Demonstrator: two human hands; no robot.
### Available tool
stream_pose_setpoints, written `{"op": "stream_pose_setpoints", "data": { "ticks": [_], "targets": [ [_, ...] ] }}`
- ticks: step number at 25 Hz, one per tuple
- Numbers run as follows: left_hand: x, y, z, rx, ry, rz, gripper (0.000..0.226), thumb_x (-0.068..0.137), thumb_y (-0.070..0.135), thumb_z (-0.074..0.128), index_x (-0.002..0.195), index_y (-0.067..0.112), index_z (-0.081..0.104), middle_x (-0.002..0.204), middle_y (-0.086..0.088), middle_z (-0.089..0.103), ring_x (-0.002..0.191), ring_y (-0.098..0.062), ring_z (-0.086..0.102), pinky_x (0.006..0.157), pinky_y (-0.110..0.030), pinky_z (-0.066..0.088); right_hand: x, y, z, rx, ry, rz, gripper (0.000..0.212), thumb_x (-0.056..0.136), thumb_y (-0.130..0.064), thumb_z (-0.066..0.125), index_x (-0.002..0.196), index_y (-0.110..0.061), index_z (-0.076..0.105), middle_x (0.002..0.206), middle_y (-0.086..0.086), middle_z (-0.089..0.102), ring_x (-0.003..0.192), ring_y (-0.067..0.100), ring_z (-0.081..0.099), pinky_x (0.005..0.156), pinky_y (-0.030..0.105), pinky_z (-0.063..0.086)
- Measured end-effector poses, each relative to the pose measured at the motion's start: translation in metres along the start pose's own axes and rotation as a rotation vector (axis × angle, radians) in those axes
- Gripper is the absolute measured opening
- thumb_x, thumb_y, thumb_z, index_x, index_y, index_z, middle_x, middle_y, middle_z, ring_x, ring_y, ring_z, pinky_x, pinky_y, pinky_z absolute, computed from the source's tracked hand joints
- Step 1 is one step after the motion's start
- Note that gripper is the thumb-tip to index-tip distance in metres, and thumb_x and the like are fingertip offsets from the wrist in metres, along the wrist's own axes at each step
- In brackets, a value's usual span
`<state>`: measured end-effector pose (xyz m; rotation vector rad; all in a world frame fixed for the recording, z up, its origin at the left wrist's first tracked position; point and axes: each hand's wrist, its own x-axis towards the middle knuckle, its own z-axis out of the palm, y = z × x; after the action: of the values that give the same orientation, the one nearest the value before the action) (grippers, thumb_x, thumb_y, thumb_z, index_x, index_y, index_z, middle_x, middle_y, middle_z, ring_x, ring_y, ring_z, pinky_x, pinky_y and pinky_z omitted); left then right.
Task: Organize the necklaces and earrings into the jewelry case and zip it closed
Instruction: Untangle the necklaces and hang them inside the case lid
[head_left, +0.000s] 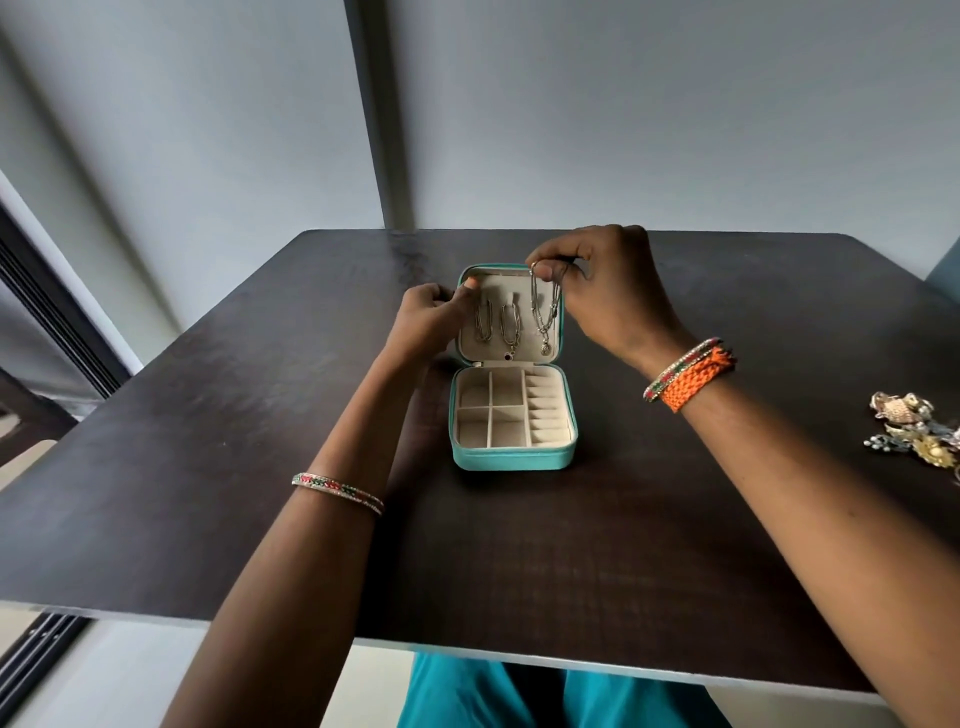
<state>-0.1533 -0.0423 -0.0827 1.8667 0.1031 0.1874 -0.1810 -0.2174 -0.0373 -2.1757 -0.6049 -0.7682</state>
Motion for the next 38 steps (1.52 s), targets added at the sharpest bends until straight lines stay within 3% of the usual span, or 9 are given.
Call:
{"op": "stream_pose_setpoints", "data": {
  "ticks": [2,6,9,11,15,19,26,31,38],
  "targets": [
    [0.000,-0.002,0.001,-0.008,0.041,0.027,0.032,0.091,0.042,0.056,0.072,0.017,0.056,0.071,0.000,0.058,0.066,-0.013,0.053,0.053,-0.019,0.041,-0.001,0.003,0.004,-0.036,-0.019,-0.058,0.010,0.081,-0.005,0.067,0.086,-0.006,0.076,0.084,0.007,0.075,0.079,0.014,0.068,0.076,0.028,0.053],
    [0.000,-0.006,0.002,-0.039,0.083,0.071,0.036,0.077,0.052,0.057,0.073,0.017,0.058,0.067,0.001,0.061,0.068,-0.017,0.057,0.065,-0.031,0.043,-0.001,0.014,0.014,-0.149,-0.038,-0.131,0.009,0.080,-0.011,0.067,0.084,-0.013,0.076,0.081,0.004,0.074,0.079,0.022,0.067,0.084,0.041,0.048],
    [0.000,-0.006,0.004,-0.043,0.106,0.098,0.035,0.087,0.042,0.060,0.083,0.007,0.061,0.065,0.001,0.059,0.064,-0.014,0.055,0.065,-0.031,0.045,-0.006,0.021,0.019,-0.313,0.045,-0.144,0.015,0.078,-0.003,0.067,0.084,-0.015,0.075,0.079,0.002,0.073,0.080,0.024,0.063,0.091,0.037,0.027],
    [-0.001,-0.005,0.006,-0.018,0.114,0.113,0.032,0.090,0.037,0.059,0.087,0.005,0.062,0.067,0.001,0.060,0.063,-0.012,0.054,0.063,-0.028,0.044,-0.010,0.021,0.023,-0.382,0.097,-0.178,0.022,0.073,0.003,0.067,0.083,-0.016,0.074,0.076,-0.002,0.071,0.079,0.022,0.061,0.090,0.033,0.021],
    [-0.004,-0.003,0.007,-0.006,0.117,0.143,0.026,0.090,0.035,0.059,0.080,0.011,0.059,0.067,0.001,0.058,0.057,-0.009,0.051,0.055,-0.025,0.039,-0.011,0.025,0.026,-0.476,0.142,-0.278,0.023,0.068,0.000,0.072,0.082,-0.018,0.074,0.073,-0.006,0.070,0.080,0.023,0.058,0.090,0.036,0.020],
    [-0.008,-0.001,0.008,0.029,0.120,0.169,0.027,0.091,0.033,0.057,0.092,0.006,0.061,0.084,-0.009,0.067,0.071,-0.018,0.060,0.064,-0.031,0.050,-0.013,0.029,0.027,-0.560,0.179,-0.317,0.022,0.072,-0.003,0.071,0.088,-0.017,0.073,0.074,-0.005,0.071,0.083,0.023,0.059,0.093,0.037,0.019],
    [-0.011,0.003,0.006,0.065,0.129,0.158,0.027,0.091,0.033,0.058,0.099,0.008,0.061,0.094,-0.012,0.068,0.088,-0.027,0.066,0.079,-0.041,0.055,-0.012,0.026,0.028,-0.639,0.223,-0.305,0.018,0.069,-0.001,0.073,0.077,-0.016,0.066,0.066,-0.005,0.068,0.079,0.023,0.059,0.087,0.035,0.022],
    [-0.014,0.005,0.006,0.106,0.134,0.167,0.025,0.091,0.033,0.058,0.098,0.009,0.061,0.093,-0.012,0.069,0.084,-0.025,0.063,0.073,-0.033,0.051,-0.013,0.022,0.031,-0.682,0.203,-0.260,0.015,0.067,-0.006,0.076,0.075,-0.015,0.069,0.069,-0.004,0.069,0.082,0.024,0.058,0.076,0.034,0.022],
    [-0.015,0.008,0.005,0.087,0.133,0.168,0.022,0.091,0.031,0.058,0.095,0.010,0.060,0.091,-0.012,0.069,0.086,-0.027,0.066,0.075,-0.037,0.053,-0.008,0.021,0.028,-0.570,0.234,-0.137,0.011,0.068,-0.011,0.077,0.073,-0.018,0.070,0.086,0.002,0.055,0.087,0.026,0.052,0.070,0.029,0.014]
  ]
}}
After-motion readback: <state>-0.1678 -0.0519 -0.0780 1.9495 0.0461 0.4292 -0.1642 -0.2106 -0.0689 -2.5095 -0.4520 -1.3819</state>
